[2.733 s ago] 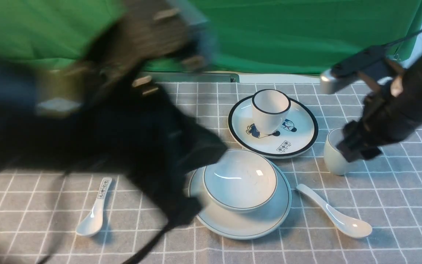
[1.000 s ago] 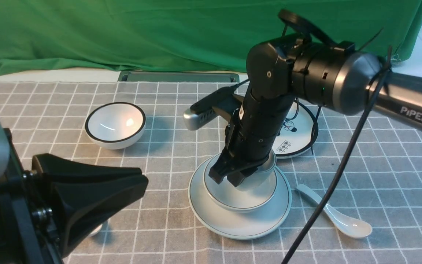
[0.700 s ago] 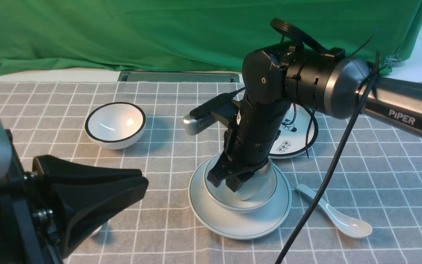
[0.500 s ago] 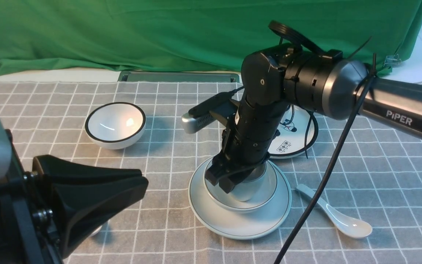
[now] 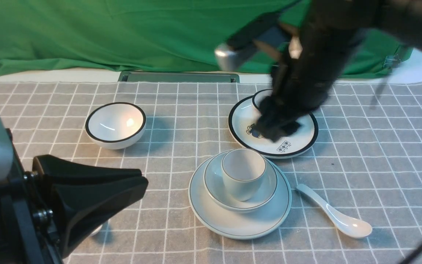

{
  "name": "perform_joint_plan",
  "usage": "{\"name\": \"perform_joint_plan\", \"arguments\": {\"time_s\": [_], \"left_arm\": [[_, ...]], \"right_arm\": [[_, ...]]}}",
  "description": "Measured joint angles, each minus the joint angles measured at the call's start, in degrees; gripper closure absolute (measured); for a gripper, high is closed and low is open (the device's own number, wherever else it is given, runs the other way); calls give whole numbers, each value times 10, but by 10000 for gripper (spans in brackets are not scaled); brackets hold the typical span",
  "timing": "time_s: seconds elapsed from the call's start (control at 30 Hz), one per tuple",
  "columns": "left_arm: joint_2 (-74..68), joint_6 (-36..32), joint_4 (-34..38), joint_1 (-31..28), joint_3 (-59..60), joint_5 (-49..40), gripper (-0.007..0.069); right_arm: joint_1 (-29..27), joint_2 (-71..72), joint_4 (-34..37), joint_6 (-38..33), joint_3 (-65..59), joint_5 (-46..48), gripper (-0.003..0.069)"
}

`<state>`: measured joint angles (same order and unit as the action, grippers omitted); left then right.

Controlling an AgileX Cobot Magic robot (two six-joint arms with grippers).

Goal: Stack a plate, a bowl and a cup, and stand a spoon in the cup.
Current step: Use the right arm to grab a blue soup spoon

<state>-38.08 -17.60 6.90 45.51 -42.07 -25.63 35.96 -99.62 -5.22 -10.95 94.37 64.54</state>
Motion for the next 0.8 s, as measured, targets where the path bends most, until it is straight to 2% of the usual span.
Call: {"name": "perform_joint_plan", "arguments": {"time_s": [0.07, 0.1, 0.2, 0.27, 0.5, 0.8], "left_arm": [[0, 0, -2, 0, 0, 0, 613], [0, 0, -2, 0, 0, 0, 613], [0, 0, -3, 0, 0, 0, 613], [0, 0, -4, 0, 0, 0, 613], [0, 0, -4, 0, 0, 8, 613], [0, 0, -3, 0, 0, 9, 613]], "right_arm": [[-22, 10, 3, -2, -47, 0, 274], [-59, 15, 19, -14, -104, -8, 269], [-115, 5, 57, -52, -201, -73, 242], [-133, -6, 80, -76, -226, -110, 228], [-152, -66, 135, -137, -234, -188, 212], [-151, -121, 124, -156, -232, -272, 213]]}}
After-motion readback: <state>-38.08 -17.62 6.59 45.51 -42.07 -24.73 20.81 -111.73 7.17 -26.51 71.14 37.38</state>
